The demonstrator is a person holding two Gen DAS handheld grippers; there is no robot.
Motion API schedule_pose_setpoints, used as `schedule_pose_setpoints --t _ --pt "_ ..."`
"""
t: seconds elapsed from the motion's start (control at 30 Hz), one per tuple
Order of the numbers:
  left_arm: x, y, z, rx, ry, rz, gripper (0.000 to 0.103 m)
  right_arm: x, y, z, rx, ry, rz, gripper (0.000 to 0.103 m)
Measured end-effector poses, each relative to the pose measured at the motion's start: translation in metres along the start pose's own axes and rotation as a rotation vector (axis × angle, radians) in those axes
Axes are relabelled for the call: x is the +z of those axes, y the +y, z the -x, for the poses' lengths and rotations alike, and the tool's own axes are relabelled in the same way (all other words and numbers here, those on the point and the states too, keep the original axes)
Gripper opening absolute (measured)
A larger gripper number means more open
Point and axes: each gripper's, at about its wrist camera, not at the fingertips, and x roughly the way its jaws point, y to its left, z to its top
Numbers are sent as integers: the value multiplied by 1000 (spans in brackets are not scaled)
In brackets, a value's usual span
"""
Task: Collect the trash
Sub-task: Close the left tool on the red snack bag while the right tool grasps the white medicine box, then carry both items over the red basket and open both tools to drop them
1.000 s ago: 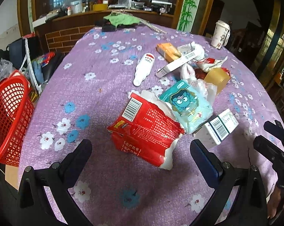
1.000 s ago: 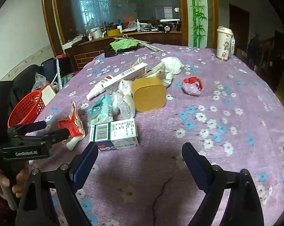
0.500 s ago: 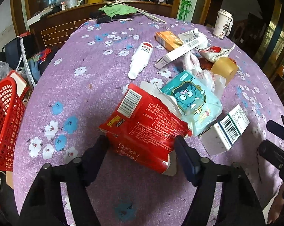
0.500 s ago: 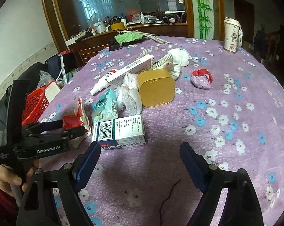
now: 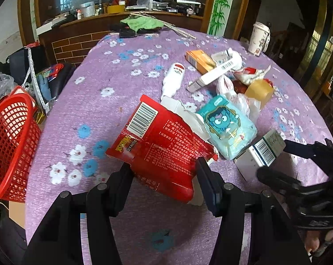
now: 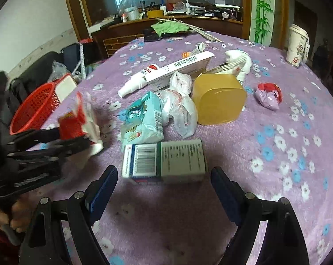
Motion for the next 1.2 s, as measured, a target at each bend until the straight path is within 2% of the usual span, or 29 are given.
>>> schedule_pose_setpoints --t 0.07,0.1,0.27,0.37,0.53,0.67,0.77,0.93,1.07,1.17,1.2 --pt "1 2 5 12 -20 -4 56 1 0 -5 -4 10 -3 88" --pt "2 2 8 20 -31 -5 56 2 0 -6 -10 13 -5 82" --pt "5 10 23 39 -76 5 56 0 1 1 -34 -8 1 82" --pt "8 24 39 47 -103 25 56 4 4 19 -17 -31 6 81" --pt "13 65 69 118 -151 84 56 32 26 48 59 -87 38 82" --pt "12 118 89 221 -173 160 57 70 71 50 173 -99 84 82" --pt "6 161 93 290 -162 224 57 101 117 38 269 -89 131 82" --pt "-5 215 89 343 -143 310 57 143 188 4 399 -41 162 82" --pt "-9 243 89 377 -142 350 57 162 233 -23 479 -1 165 82" --pt "-10 256 85 366 -136 373 66 171 257 -46 509 29 157 84" --pt "-11 259 86 365 -137 378 74 174 262 -52 518 31 149 86"
